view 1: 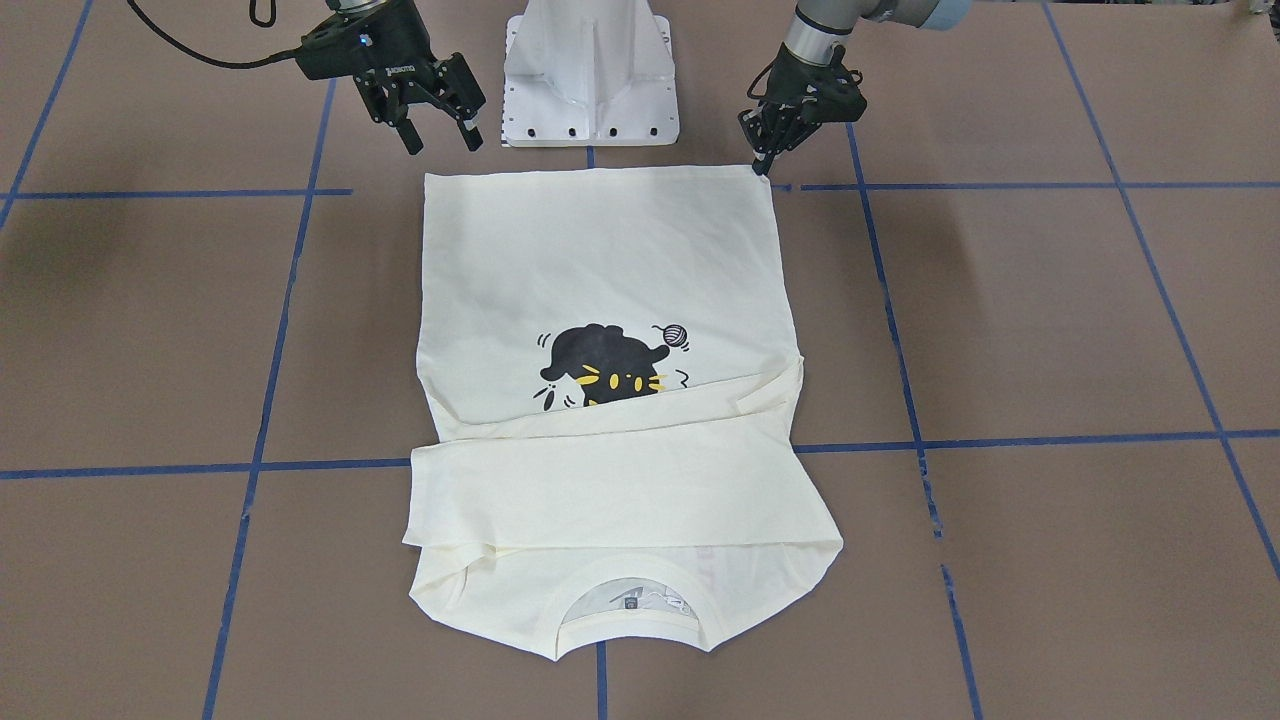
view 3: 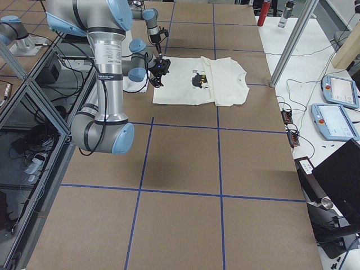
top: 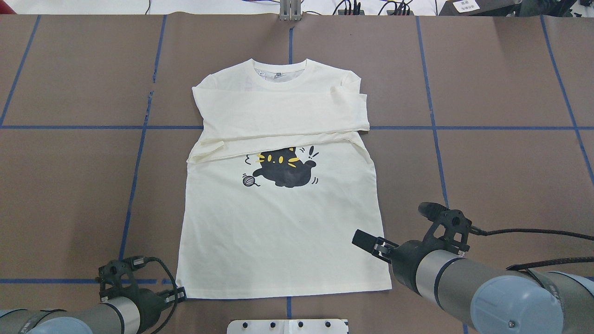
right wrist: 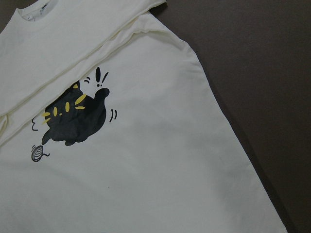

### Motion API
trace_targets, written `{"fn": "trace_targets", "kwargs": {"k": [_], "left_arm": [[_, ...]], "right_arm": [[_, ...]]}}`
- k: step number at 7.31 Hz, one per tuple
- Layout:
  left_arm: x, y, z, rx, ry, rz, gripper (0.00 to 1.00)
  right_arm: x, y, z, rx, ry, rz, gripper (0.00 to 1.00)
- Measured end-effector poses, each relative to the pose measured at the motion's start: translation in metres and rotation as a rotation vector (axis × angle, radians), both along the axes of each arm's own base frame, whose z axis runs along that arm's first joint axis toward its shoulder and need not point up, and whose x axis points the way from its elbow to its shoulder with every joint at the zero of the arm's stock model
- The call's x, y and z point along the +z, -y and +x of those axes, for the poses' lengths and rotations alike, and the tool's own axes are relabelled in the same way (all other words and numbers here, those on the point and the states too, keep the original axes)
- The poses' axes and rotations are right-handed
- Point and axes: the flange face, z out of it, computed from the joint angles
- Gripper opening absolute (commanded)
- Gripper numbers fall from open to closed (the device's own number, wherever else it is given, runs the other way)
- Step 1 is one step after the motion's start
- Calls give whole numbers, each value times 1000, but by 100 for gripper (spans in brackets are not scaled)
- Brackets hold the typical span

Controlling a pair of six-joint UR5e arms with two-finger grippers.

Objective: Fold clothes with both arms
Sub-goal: 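Grasp the shirt's hem corners nearest the robot with both grippers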

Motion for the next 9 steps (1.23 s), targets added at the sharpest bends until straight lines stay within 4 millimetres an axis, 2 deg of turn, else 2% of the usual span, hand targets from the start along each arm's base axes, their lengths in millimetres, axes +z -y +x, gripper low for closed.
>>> {"fn": "trace_targets", "kwargs": {"k": [2, 4, 6, 7, 9], "left_arm": [[-16, 2, -7, -2, -34, -1, 0], [-36, 2, -15, -2, -76, -2, 0], [-50, 2, -22, -3, -106, -2, 0], [-53, 2, -23, -2, -112, -2, 0], [-57, 2, -24, -1, -121, -3, 0]], "right_arm": [[18, -4, -11, 6, -53, -38, 90], [38, -26, -27, 39, -124, -118, 100], [51, -50, -38, 64, -159, -95, 98], [61, -58, -45, 69, -181, -81, 90], [79, -70, -60, 100, -207, -60, 56]]}}
